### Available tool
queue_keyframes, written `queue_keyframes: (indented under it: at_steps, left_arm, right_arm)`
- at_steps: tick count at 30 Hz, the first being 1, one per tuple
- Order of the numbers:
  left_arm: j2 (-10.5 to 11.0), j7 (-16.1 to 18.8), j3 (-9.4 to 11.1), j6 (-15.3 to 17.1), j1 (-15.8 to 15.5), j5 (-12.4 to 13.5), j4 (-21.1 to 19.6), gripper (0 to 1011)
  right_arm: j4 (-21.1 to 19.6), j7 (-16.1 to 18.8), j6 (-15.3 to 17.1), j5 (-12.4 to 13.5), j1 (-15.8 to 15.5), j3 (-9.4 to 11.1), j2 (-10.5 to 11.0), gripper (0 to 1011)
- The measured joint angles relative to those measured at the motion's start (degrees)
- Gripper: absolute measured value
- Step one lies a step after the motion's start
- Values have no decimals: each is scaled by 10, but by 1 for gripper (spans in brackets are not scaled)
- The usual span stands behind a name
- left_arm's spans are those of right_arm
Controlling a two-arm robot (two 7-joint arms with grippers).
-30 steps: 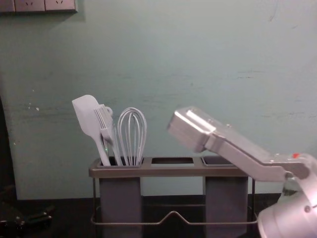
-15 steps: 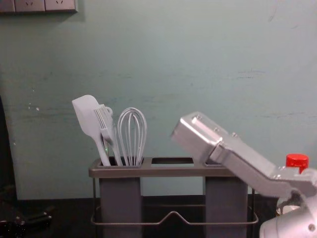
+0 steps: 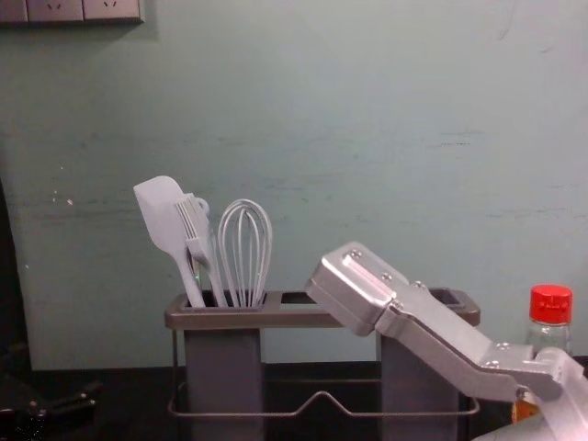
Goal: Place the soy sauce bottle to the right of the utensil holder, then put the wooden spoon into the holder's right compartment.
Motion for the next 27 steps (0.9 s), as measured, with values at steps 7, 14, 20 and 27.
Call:
queue_keyframes:
  at_steps: [7,14,20,27]
  left_arm:
    - [0,0,0,0,0,0,0,1005]
    - [0,0,0,0,0,0,0,1005]
    - [0,0,0,0,0,0,0,1005]
    - [0,0,0,0,0,0,0,1005]
  right_arm:
    - [16,4,-7,-8,2,2,-9,1003]
    - [30,9,-17,-13,3,5,-16,1003]
    - [30,9,-16,-13,3,5,-16,1003]
    - [29,8,-16,-13,3,5,-16,883]
